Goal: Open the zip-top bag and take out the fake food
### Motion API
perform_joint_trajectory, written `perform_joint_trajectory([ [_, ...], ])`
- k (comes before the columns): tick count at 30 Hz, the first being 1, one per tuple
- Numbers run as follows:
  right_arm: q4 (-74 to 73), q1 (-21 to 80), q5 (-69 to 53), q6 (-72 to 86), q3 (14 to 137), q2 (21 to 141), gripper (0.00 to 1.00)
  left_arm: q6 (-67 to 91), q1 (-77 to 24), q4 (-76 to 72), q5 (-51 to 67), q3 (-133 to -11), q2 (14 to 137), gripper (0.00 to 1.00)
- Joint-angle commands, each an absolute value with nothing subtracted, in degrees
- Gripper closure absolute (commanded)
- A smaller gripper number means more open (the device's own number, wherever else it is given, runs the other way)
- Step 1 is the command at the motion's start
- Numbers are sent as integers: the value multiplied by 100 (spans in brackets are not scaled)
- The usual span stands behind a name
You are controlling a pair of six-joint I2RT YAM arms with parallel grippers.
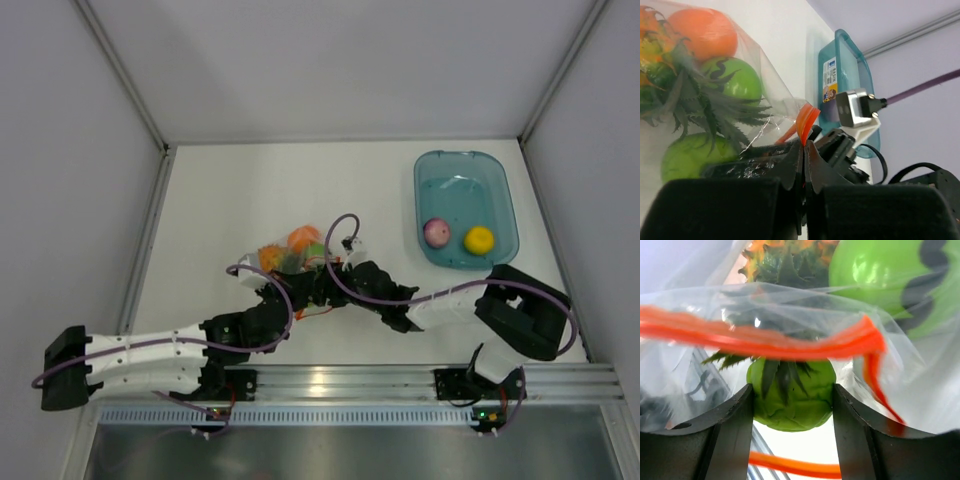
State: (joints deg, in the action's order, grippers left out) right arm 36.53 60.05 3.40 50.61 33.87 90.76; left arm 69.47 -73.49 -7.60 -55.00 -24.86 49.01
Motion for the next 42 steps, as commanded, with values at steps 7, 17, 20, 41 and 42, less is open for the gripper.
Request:
perform_joint_trajectory([
  [7,2875,6100,896,4474,3006,7578,60,6926,-7330,-53,-6170,-2610,4588,100],
  [17,758,5785,1888,3789,3295,5329,60,6645,-7295,139,-6240,-2812,4561,100],
  [20,56,5172,2013,3481,3515,4844,60,6461,-7286,149,-6126,-2944,4623,100],
  [41,-1398,177,1678,2030,6503,8515,50,4669,-7242,149,-4553,-4438,5642,100],
  [42,-1389,124,1679,2039,6600,8673,49,4571,-7225,167,-4501,-4508,5730,100],
])
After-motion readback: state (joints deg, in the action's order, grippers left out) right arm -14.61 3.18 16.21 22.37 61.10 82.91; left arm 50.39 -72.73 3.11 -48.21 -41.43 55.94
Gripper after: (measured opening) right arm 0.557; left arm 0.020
